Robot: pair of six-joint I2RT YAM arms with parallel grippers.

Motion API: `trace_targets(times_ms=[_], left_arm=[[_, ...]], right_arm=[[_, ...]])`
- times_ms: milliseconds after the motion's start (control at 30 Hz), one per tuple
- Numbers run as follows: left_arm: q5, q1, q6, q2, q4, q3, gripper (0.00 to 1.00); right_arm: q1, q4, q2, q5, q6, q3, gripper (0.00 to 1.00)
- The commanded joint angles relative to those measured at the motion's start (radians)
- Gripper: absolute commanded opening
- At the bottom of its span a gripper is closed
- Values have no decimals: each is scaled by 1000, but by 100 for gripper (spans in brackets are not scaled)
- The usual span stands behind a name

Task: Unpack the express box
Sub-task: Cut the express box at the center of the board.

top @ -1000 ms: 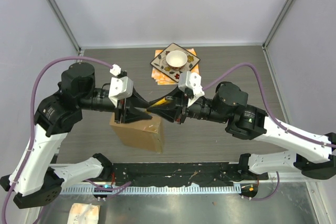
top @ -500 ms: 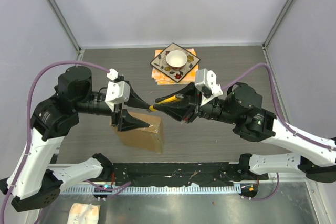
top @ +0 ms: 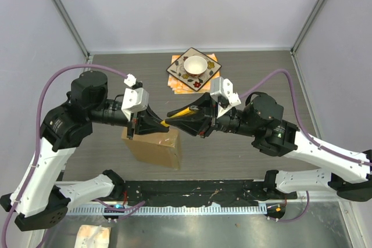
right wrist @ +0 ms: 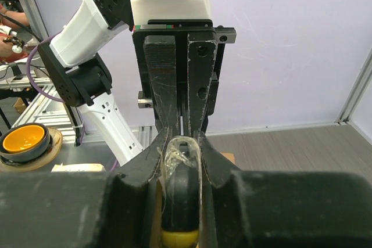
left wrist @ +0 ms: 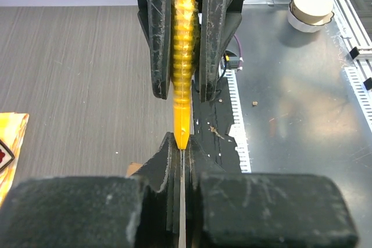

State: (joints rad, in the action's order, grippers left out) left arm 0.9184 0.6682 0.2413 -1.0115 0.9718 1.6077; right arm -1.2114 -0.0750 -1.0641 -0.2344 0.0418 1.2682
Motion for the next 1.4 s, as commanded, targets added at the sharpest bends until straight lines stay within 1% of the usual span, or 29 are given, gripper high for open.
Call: trace_targets(times_ms=[0,33,67,100,133,167,267,367,433,467,500,533,567,633,667,700,733,767,800,833,867,900,933,967,1000,1067,1100,1167,1367], left_arm=[[20,-1,4,10,-16,6,0],[20,1,4,8,-15,11,0],[20,1,1,8,-15,14,0],[19,1,3,7,-15,14,0],[19,1,1,7,-13,17,0],[19,1,1,7,-13,17,0],[19,1,3,5,-12,14,0],[19,1,3,10,-8,14,0],[20,1,9,10,-2,12,0],[19,1,13,10,-1,11,0],[19,1,12,10,1,12,0],[25,1,12,10,5,12,0],[27,-1,16,7,7,14,0],[8,-1,21,8,21,21,0],[-4,-1,30,8,28,24,3],[-21,1,39,7,48,37,14],[-41,-1,61,8,73,44,57],[-90,1,119,10,100,50,76],[-131,-1,151,8,157,52,91],[-169,-1,194,10,194,49,99],[-258,1,248,14,230,44,100],[-297,-1,348,19,295,14,100],[-331,-1,405,27,323,-9,100],[-399,-1,444,48,343,-67,100],[-423,-1,528,65,366,-99,100],[-467,1,568,94,363,-191,100],[-501,1,593,120,345,-218,100],[-523,-1,609,134,308,-267,100],[-515,1,625,79,275,-287,100]], right_arm=[[-2,-56,30,-13,9,-6,4],[-2,-48,27,-13,9,-9,10],[-2,-39,24,-11,9,-10,20],[-2,-26,21,-10,7,-10,24],[-4,-23,20,-8,9,-9,30],[0,-23,18,-6,10,-9,42],[-2,-28,13,4,12,0,48],[-2,-29,4,7,12,14,48],[-2,-28,-7,0,9,30,47],[-2,-28,-10,-2,7,33,41],[-2,-28,-20,-3,9,39,32],[-2,-25,-22,-8,7,43,8],[-2,-20,-26,-9,6,42,1],[-2,-14,-25,-6,6,39,1],[-2,-8,-19,-2,6,36,1],[-2,-3,-7,10,6,24,1],[-2,3,3,47,3,17,1],[-2,39,12,76,-12,11,1],[-2,67,21,107,-25,5,1],[-2,110,33,139,-36,3,1],[-2,179,36,212,-36,6,1],[-2,205,42,231,-37,-4,1],[-2,219,68,268,-36,-18,1],[-2,225,85,286,-36,-36,1],[-2,225,101,300,-36,-76,1],[-2,222,150,322,-34,-111,1],[-2,222,165,339,-33,-142,1],[-2,221,197,349,-25,-168,1],[-2,219,227,359,-7,-233,1]])
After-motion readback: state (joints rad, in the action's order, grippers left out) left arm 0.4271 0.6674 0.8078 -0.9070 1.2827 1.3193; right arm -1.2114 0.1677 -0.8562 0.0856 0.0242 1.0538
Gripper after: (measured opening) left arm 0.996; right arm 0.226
